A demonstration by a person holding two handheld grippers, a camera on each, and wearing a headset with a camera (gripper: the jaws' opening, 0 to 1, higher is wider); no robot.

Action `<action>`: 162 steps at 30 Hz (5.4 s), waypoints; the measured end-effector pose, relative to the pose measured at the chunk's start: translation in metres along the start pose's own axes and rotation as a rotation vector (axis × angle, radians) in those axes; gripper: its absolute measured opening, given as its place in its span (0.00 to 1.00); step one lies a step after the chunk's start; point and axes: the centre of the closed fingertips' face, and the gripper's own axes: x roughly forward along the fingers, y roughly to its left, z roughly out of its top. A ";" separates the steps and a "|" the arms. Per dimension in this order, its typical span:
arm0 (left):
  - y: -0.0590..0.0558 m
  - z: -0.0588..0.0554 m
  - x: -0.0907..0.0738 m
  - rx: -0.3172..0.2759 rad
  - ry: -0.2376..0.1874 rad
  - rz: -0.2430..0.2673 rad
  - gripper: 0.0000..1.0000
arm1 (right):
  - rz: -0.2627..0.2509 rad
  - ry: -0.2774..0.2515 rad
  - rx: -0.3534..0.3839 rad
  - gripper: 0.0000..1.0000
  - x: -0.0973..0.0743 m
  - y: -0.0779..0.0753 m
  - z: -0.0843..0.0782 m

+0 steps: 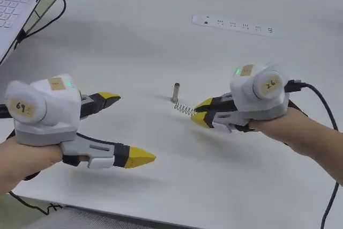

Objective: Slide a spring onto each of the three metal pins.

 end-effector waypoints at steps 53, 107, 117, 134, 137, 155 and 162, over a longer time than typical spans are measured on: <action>-0.076 0.051 0.074 0.108 -0.041 -0.337 0.30 | 0.113 -0.031 -0.198 0.08 -0.073 0.039 -0.003; -0.094 0.057 0.071 0.150 -0.070 -0.408 0.02 | 0.127 -0.082 -0.097 0.09 -0.078 0.048 0.003; -0.097 0.055 0.070 0.148 -0.065 -0.412 0.02 | 0.135 -0.084 -0.067 0.09 -0.078 0.052 0.003; -0.094 0.056 0.069 0.114 -0.070 -0.408 0.02 | 0.128 -0.110 -0.069 0.08 -0.084 0.052 0.011; -0.093 0.055 0.070 0.116 -0.066 -0.407 0.02 | 0.127 -0.109 -0.080 0.08 -0.085 0.052 0.014; -0.095 0.048 0.071 0.135 -0.044 -0.405 0.02 | 0.165 -0.186 -0.132 0.08 -0.090 0.061 0.050; -0.101 0.048 0.073 0.146 -0.040 -0.415 0.02 | 0.156 -0.229 -0.187 0.08 -0.086 0.069 0.063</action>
